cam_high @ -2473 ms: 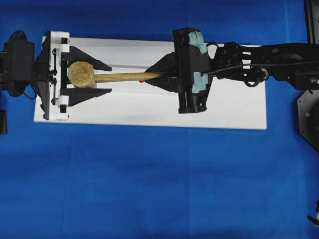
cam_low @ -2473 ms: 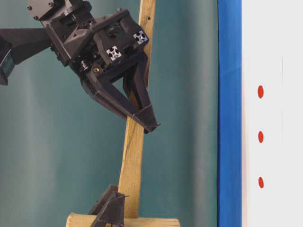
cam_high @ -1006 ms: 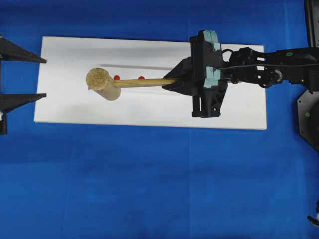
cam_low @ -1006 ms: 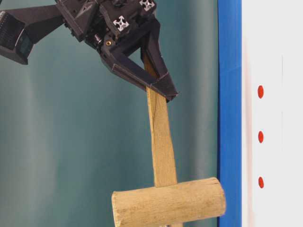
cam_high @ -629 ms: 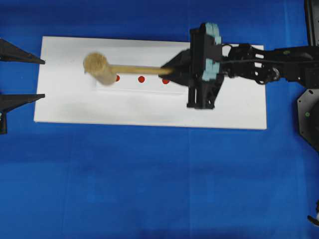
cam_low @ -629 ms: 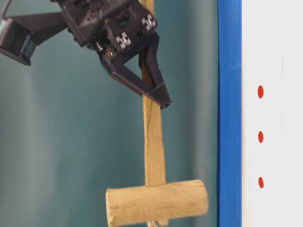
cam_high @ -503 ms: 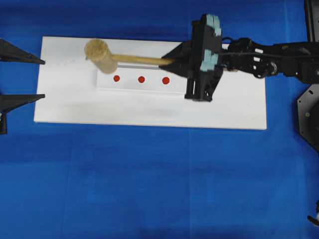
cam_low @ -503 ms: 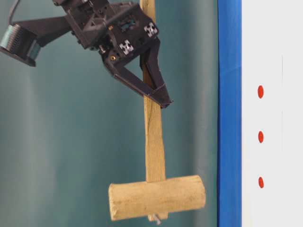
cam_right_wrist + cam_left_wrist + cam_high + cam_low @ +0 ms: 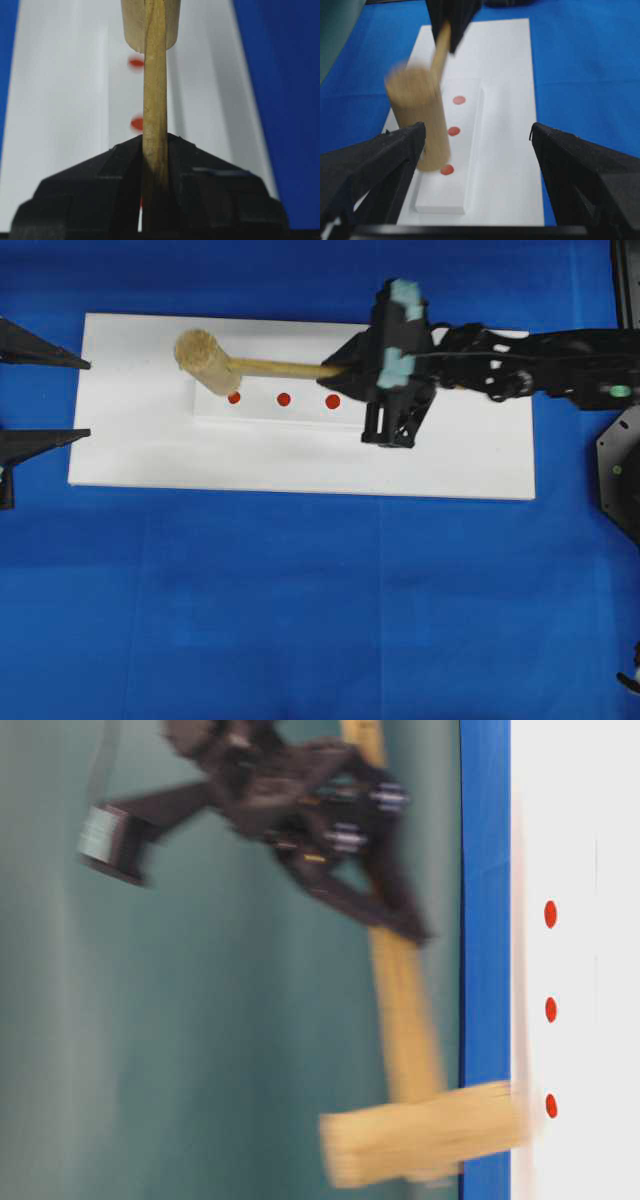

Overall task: Hit the mark with a hammer.
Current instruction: 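Swing the mallet head down onto the red dots with the right gripper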

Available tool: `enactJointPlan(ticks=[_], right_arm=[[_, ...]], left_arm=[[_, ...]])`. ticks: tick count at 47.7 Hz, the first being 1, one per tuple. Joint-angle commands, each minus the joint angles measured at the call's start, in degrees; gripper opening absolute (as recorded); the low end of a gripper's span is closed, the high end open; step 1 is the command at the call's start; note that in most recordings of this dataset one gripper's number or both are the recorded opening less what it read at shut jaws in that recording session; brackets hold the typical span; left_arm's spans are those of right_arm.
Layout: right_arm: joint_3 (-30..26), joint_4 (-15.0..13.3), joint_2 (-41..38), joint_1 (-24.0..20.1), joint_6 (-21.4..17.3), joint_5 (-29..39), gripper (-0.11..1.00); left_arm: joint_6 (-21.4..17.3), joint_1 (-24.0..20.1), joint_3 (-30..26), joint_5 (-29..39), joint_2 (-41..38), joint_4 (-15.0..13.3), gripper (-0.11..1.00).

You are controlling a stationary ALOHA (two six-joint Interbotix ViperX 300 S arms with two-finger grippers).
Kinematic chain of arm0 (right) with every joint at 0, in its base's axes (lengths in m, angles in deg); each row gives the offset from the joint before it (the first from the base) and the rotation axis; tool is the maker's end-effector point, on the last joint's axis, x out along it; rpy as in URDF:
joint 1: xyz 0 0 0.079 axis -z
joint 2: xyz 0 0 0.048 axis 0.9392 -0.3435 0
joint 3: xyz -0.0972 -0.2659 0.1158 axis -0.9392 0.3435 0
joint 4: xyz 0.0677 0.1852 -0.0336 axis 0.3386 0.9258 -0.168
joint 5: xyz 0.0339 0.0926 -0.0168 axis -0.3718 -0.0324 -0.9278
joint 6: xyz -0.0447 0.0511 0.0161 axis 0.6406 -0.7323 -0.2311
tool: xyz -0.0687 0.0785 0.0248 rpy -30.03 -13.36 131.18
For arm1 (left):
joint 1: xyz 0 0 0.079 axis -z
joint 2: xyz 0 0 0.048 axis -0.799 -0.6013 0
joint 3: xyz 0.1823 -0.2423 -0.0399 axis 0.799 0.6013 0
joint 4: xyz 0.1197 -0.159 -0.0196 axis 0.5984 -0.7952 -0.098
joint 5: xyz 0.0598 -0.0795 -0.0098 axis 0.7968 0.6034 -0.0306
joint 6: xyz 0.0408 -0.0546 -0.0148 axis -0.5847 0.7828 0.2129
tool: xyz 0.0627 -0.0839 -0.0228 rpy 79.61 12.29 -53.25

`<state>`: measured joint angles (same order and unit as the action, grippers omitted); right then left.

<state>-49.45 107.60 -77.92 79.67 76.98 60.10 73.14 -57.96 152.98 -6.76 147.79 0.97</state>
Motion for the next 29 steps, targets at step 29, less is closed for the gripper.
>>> enactJointPlan(ticks=[29], right_arm=[[2.6, 2.8, 6.7, -0.9, 0.8, -1.6, 0.02]], left_arm=[[0.1, -0.2, -0.4, -0.3, -0.6, -0.1, 0.84]])
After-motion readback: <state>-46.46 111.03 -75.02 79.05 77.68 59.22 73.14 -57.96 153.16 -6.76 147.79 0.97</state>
